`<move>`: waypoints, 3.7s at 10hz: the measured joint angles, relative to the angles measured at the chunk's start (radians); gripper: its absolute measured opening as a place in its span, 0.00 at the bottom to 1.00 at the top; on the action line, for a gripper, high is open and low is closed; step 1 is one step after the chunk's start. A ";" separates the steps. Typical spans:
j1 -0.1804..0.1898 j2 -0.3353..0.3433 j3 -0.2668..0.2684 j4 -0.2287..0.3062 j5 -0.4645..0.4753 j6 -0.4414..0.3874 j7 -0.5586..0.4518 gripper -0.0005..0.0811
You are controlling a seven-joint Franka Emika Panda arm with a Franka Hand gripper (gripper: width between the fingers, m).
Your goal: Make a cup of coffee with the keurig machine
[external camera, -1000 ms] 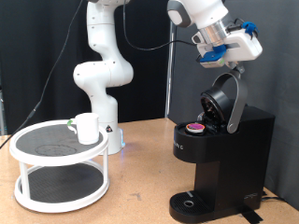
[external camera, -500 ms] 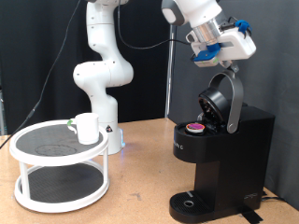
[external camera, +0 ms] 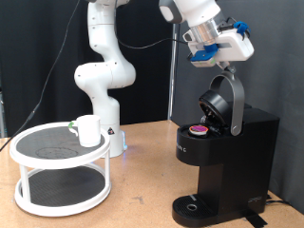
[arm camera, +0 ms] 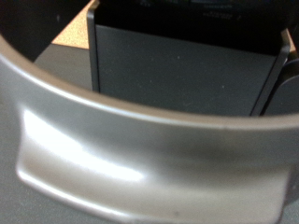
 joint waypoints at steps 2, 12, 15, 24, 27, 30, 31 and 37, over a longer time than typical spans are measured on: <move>-0.008 -0.006 -0.006 -0.002 -0.023 -0.005 0.003 0.01; -0.086 -0.035 -0.039 -0.064 -0.132 -0.018 -0.020 0.01; -0.101 -0.035 -0.045 -0.086 -0.142 -0.005 -0.040 0.01; -0.130 -0.020 -0.063 -0.217 -0.168 0.092 -0.131 0.01; -0.130 -0.008 -0.064 -0.250 -0.168 0.123 -0.141 0.01; -0.130 -0.005 -0.066 -0.261 -0.165 0.140 -0.151 0.01; -0.130 -0.005 -0.067 -0.261 -0.164 0.140 -0.153 0.01; -0.130 -0.021 -0.105 -0.261 -0.018 0.131 -0.276 0.01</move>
